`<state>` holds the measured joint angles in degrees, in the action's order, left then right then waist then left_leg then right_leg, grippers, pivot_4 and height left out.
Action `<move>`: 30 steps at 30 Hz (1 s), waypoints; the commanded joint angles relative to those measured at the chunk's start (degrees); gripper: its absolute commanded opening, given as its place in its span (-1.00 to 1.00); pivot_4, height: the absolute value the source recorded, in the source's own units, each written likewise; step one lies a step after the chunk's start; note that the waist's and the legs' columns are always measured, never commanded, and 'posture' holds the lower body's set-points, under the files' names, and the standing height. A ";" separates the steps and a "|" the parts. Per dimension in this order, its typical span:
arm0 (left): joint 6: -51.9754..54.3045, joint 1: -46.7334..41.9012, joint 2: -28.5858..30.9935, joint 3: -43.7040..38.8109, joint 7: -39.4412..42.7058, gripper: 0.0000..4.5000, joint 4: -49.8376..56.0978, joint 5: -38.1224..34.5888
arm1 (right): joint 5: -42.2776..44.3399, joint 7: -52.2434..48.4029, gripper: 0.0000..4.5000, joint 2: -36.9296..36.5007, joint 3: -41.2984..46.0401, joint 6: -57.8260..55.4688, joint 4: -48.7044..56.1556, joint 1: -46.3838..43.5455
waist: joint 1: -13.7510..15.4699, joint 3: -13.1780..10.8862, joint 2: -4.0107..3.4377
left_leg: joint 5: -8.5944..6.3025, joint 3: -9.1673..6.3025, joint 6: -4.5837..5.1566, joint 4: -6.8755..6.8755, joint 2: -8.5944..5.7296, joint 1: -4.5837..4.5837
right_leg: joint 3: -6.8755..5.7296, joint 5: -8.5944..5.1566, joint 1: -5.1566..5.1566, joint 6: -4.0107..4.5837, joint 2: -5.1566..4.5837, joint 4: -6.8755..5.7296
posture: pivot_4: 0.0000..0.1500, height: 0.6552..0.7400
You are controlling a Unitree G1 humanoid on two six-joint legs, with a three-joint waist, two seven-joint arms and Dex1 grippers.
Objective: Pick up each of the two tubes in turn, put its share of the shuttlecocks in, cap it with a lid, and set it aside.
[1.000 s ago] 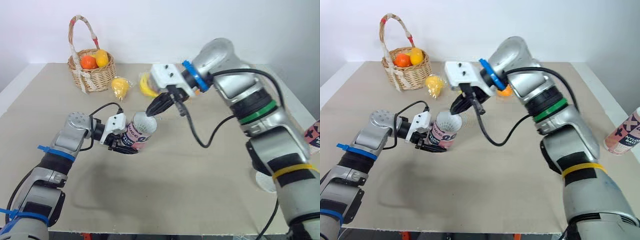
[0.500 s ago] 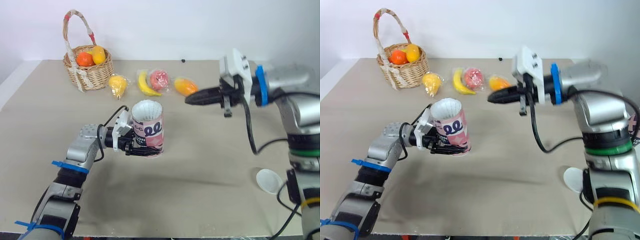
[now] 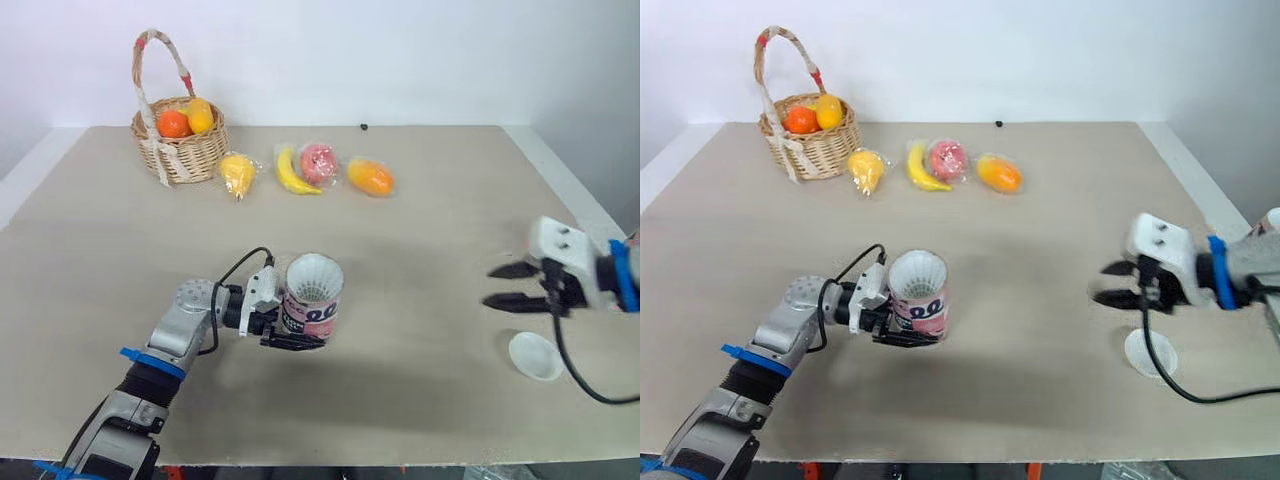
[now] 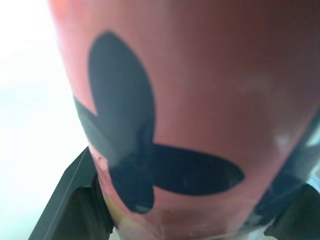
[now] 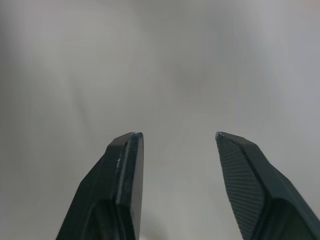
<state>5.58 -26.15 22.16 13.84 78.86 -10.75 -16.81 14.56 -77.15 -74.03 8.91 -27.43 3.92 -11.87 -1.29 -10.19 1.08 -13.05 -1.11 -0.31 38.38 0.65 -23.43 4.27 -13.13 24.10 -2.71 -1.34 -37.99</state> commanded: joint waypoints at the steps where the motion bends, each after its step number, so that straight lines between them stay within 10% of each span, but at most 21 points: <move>1: 1.13 1.25 -0.34 1.09 -1.32 0.33 3.17 -0.23 | -2.52 -2.33 0.16 -2.99 0.62 5.83 -8.81 -0.63 | -0.10 0.00 -0.01 | 0.00 0.07 0.00 0.00 0.00 0.04 | 0.05 0.01 -0.01 -0.02 -0.01 0.00 | 1.00 0.76; 25: -6.17 0.71 -0.90 -0.95 -5.07 0.33 0.36 -0.66 | -9.49 -7.79 0.16 4.00 -13.92 7.54 -30.38 -10.96 | -0.66 -0.01 0.00 | 0.00 0.24 0.00 -0.06 -0.01 0.12 | 0.36 0.15 0.02 -0.27 0.10 -0.01 | 1.00 0.76; 30: -7.29 -0.50 -1.40 -1.47 -4.69 0.33 -2.04 -0.79 | -9.19 -9.42 -0.51 4.75 -14.41 6.50 -29.83 -10.93 | -0.66 -0.01 0.00 | 0.00 0.21 -0.01 -0.05 -0.01 0.12 | 0.35 0.16 0.00 -0.29 0.12 -0.01 | 1.00 0.76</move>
<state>-0.21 -25.64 21.05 13.55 74.04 -13.07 -16.74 5.24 -84.67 -69.66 -4.60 -20.47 -26.52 -22.98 -1.95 -10.20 1.08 -13.05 -0.91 -0.32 38.33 0.65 -23.31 4.61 -12.96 24.09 -2.99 -1.20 -38.00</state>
